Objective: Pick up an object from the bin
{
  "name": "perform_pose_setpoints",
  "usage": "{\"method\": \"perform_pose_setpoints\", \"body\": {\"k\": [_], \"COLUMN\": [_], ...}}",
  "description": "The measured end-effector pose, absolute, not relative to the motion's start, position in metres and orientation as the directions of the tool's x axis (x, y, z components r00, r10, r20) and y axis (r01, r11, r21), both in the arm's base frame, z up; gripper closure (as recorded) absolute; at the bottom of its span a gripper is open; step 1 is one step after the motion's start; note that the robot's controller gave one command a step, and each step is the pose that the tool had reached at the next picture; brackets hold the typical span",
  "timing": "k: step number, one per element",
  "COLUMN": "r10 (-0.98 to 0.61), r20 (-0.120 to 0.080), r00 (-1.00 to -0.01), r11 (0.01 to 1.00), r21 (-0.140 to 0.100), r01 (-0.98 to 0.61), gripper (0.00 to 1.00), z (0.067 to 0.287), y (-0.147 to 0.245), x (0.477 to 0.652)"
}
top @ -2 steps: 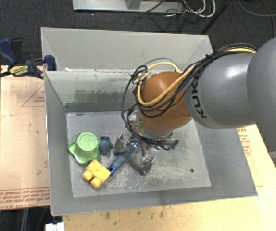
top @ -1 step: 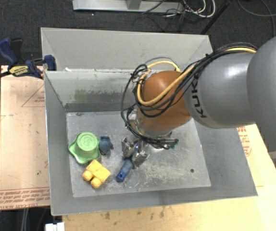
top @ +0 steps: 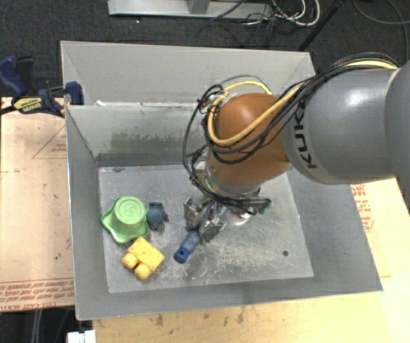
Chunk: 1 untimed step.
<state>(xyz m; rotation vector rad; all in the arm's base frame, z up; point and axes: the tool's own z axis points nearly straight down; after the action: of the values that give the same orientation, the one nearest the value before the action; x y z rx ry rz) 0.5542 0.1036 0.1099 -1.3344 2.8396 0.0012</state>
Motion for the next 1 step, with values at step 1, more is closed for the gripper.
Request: {"method": "perform_pose_setpoints", "body": {"k": [1], "r10": [-0.768], "r20": [-0.004], "r00": [-0.641], "r11": [0.641], "r21": [-0.001], "r01": [-0.768], "gripper": [1.00], "z": [0.1448], "y": [0.1047], "x": [0.5548]}}
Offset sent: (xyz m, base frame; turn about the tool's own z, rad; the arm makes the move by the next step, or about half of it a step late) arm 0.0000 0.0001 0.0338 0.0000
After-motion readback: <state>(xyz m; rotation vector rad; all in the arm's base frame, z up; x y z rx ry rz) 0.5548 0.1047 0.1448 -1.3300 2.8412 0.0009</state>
